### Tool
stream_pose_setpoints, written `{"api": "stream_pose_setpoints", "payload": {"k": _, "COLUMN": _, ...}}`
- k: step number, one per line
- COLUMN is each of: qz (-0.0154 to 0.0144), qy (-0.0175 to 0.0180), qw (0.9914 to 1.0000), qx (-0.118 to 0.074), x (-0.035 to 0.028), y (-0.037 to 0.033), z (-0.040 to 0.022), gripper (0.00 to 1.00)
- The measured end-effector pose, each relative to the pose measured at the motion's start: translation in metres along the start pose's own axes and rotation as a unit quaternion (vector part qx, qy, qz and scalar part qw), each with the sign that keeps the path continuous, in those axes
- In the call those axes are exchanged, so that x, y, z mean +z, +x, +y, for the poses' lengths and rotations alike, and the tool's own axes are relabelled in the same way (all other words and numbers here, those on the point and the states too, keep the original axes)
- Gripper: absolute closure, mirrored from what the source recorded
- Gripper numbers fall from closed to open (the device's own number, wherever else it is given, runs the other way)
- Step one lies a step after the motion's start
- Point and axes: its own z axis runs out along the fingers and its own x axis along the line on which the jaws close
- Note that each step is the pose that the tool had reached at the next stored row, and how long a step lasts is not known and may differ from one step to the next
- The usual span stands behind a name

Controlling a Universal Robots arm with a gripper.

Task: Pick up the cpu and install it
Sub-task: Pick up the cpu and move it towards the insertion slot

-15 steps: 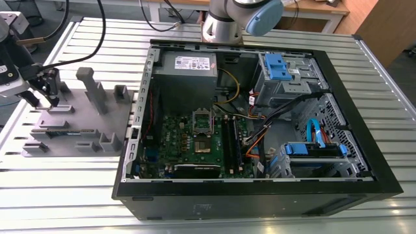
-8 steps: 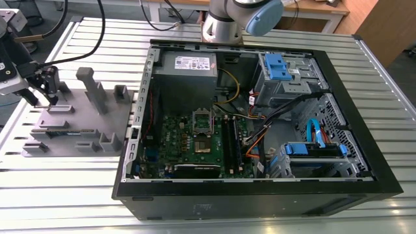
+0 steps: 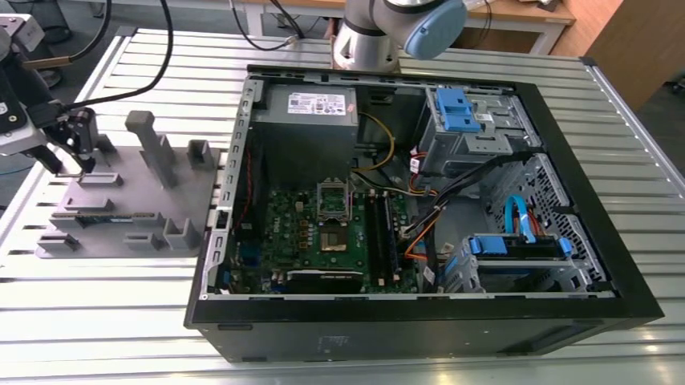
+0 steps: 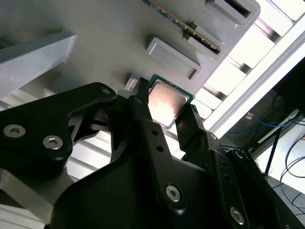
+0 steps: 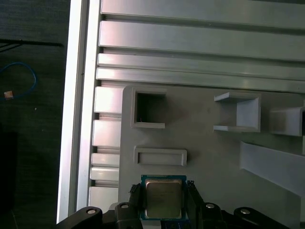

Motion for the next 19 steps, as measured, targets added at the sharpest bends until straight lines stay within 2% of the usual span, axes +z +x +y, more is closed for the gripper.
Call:
{"api": "stream_pose_setpoints", "payload": {"k": 2, "qz": 0.0, "qy": 0.0, "qw": 1.0, "qx": 0.0, "x": -0.0024, "y": -0.0001, "z": 0.0001, "gripper": 0.53}}
{"api": "stream_pose_setpoints", "payload": {"k": 10, "qz": 0.0, "qy": 0.0, "qw": 1.0, "qx": 0.0, "x": -0.0028, "y": -0.0001, "z": 0.0001, "gripper": 0.53}}
{"api": "stream_pose_setpoints", "payload": {"k": 19, "qz": 0.0, "qy": 0.0, "qw": 1.0, "qx": 0.0, "x": -0.0122, "y": -0.0004, "z": 0.0002, "gripper": 0.53}}
